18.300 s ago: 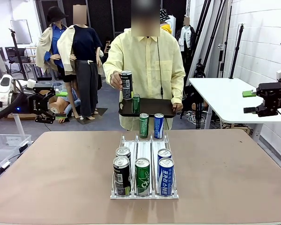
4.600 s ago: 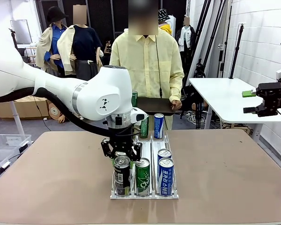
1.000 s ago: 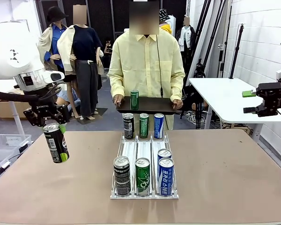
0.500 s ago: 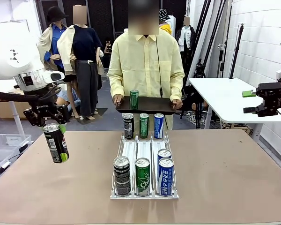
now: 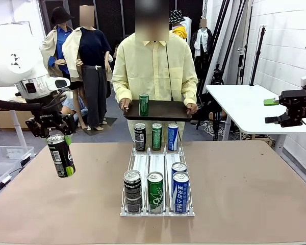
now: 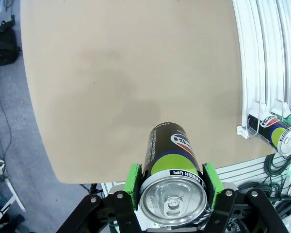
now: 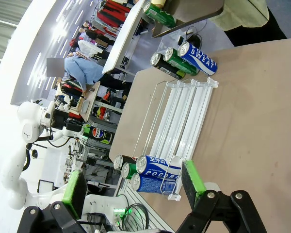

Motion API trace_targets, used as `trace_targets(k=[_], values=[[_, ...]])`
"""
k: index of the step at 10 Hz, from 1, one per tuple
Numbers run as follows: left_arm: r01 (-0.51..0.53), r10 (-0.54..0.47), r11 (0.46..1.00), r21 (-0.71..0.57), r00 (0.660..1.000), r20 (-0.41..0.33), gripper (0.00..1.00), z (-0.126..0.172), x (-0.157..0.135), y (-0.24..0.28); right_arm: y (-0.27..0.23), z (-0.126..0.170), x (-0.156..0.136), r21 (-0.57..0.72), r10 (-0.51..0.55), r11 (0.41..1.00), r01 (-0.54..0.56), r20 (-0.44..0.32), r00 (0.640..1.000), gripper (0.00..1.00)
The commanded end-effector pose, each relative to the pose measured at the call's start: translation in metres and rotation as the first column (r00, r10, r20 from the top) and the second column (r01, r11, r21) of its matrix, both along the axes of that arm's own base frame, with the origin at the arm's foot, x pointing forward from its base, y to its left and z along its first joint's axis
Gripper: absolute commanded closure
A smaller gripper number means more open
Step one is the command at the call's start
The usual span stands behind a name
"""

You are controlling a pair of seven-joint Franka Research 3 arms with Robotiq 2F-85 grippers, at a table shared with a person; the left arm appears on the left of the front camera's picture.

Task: Retrieve and hand over the desired beverage to the person.
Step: Place the picked can on the Handle tray extended by the person.

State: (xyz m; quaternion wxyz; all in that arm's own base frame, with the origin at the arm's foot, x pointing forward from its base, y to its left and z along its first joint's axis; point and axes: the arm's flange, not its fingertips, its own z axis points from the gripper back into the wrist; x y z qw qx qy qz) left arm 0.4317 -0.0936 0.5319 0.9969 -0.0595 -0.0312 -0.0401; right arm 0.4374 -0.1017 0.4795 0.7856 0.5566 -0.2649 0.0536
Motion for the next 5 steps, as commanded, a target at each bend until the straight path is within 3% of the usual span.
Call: trace_targets(k=[1,5], values=[[0.0,0.0,1.0,0.009,1.0,0.015,1.0,0.0057,0.0003,0.0023,0.0,0.0016,0.0006,0.009,0.005,1.0,-0.005,-0.001,1.0,0.0],[0.0,0.0,1.0,0.009,1.0,0.015,1.0,0.0057,0.0003,0.0023,0.0,0.0016,0.0006,0.009,0.005,1.0,-0.005,-0.001,1.0,0.0]])
